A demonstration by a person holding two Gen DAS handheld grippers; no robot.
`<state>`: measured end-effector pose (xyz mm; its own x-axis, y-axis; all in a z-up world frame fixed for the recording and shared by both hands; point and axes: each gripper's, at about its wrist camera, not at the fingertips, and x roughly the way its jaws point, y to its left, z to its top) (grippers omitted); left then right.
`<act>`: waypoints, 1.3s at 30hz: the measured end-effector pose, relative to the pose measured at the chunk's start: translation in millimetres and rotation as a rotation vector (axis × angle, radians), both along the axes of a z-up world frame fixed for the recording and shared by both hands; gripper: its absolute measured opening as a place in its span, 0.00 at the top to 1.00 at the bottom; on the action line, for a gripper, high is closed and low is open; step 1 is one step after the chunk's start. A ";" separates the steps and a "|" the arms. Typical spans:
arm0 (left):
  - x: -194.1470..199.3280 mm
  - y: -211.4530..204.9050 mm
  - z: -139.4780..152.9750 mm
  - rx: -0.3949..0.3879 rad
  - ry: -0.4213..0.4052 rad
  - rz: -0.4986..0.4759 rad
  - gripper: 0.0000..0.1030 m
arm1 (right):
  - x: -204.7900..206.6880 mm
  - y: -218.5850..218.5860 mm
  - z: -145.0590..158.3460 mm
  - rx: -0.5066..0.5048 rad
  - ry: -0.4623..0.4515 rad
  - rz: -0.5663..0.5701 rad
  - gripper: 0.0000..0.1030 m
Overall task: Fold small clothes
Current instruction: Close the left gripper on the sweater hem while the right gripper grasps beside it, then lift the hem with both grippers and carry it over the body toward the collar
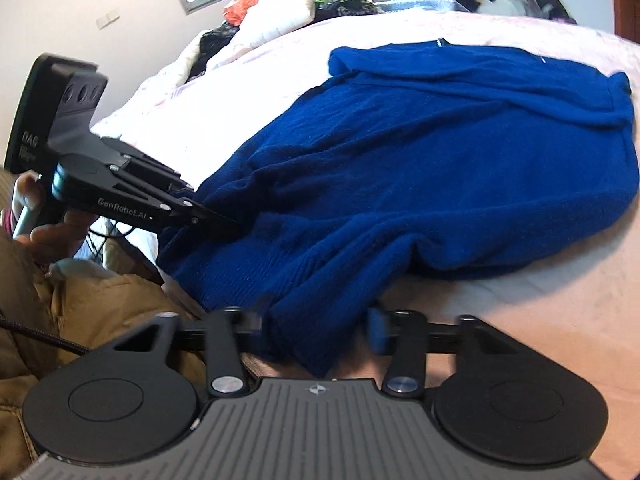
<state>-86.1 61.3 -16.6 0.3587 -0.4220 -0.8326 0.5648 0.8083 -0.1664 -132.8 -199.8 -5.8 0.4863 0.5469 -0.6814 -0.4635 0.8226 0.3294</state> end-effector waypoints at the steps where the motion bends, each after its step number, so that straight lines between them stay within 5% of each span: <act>1: -1.2 -1.3 1.3 0.007 -0.010 0.000 0.87 | -0.2 -2.1 0.2 0.008 0.001 -0.007 0.66; 6: -7.5 -2.9 19.4 -0.003 -0.104 0.016 0.88 | -3.5 -12.3 13.0 0.061 -0.032 -0.051 0.75; 27: 4.5 0.6 102.9 -0.188 -0.291 0.113 0.88 | -8.8 -72.7 87.5 0.219 -0.319 -0.215 0.78; 32: 26.8 -13.0 94.7 -0.116 -0.257 0.146 0.88 | 4.6 -75.2 69.8 0.252 -0.285 -0.252 0.78; 39: 47.5 -47.2 88.7 0.042 -0.315 0.228 0.88 | 27.4 -62.5 67.9 0.194 -0.318 -0.262 0.78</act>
<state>-38.6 14.1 72.1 0.6801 -0.2703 -0.6815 0.3882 0.9213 0.0220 -105.4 -262.2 62.0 0.7940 0.4805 -0.3724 -0.3512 0.8626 0.3641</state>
